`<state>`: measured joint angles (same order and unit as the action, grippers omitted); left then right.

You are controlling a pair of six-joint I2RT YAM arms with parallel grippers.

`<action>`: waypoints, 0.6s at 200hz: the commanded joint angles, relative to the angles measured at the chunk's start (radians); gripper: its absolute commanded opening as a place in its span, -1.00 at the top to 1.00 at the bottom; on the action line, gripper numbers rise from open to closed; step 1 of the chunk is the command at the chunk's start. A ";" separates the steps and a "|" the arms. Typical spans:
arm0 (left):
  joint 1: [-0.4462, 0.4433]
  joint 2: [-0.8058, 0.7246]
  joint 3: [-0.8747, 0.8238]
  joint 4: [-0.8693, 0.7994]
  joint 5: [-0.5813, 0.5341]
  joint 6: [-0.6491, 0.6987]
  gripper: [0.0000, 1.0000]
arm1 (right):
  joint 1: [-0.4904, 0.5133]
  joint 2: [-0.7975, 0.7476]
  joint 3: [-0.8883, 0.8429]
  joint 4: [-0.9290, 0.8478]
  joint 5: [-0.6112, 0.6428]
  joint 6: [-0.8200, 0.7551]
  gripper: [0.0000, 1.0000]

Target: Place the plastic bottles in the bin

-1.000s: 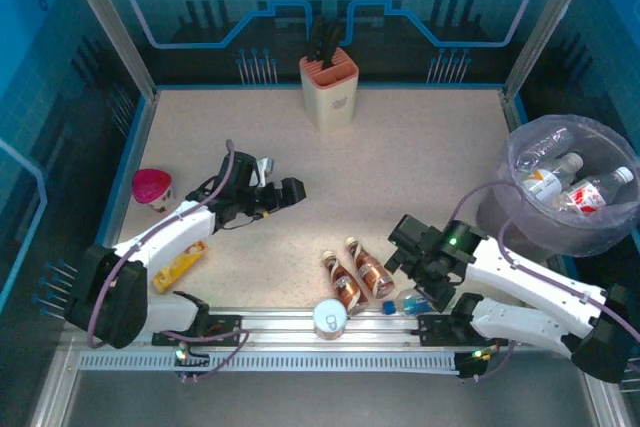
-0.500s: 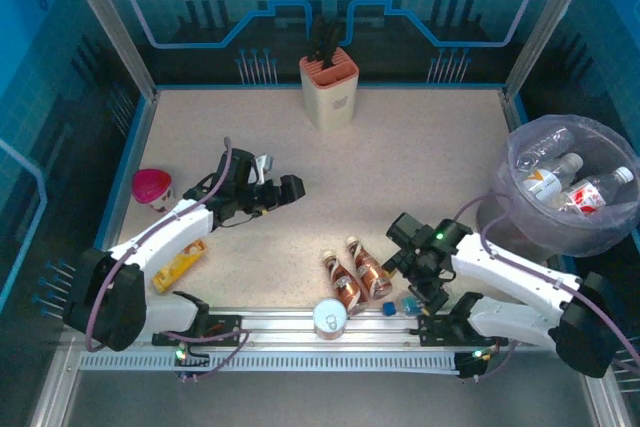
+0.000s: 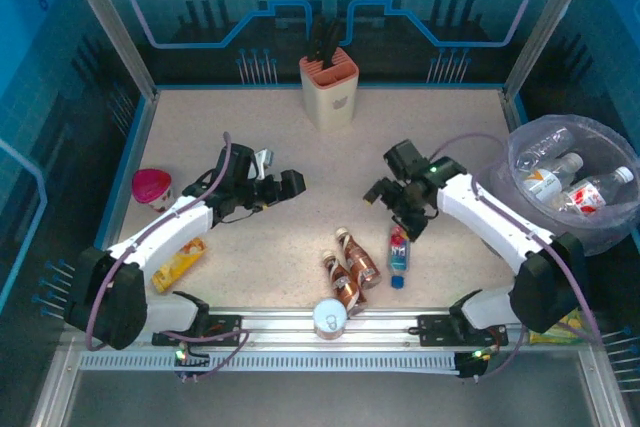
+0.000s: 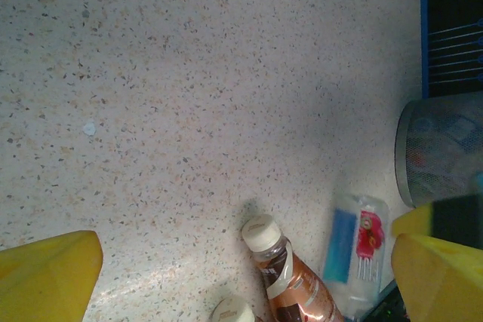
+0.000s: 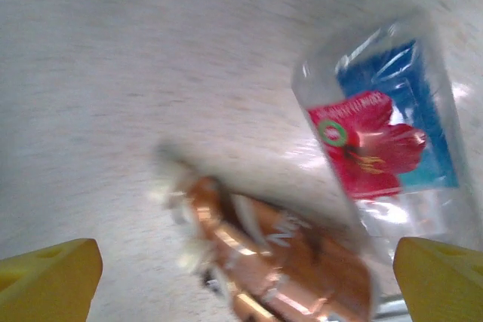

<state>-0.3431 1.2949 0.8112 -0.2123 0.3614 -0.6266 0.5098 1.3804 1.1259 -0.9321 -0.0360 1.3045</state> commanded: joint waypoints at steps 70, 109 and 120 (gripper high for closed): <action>0.012 -0.061 -0.014 -0.035 0.012 0.017 -0.98 | -0.031 0.170 0.035 -0.262 0.046 -0.458 -0.93; 0.013 -0.111 -0.053 -0.049 -0.011 -0.002 -0.98 | 0.033 0.177 -0.031 -0.245 -0.009 -0.422 -0.99; 0.013 -0.124 -0.059 -0.054 -0.020 -0.005 -0.98 | 0.043 0.149 -0.037 -0.257 0.009 -0.401 -0.99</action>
<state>-0.3420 1.2133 0.7788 -0.2352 0.3630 -0.6277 0.5251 1.5776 1.1137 -1.1267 -0.0196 0.8967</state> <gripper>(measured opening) 0.993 0.996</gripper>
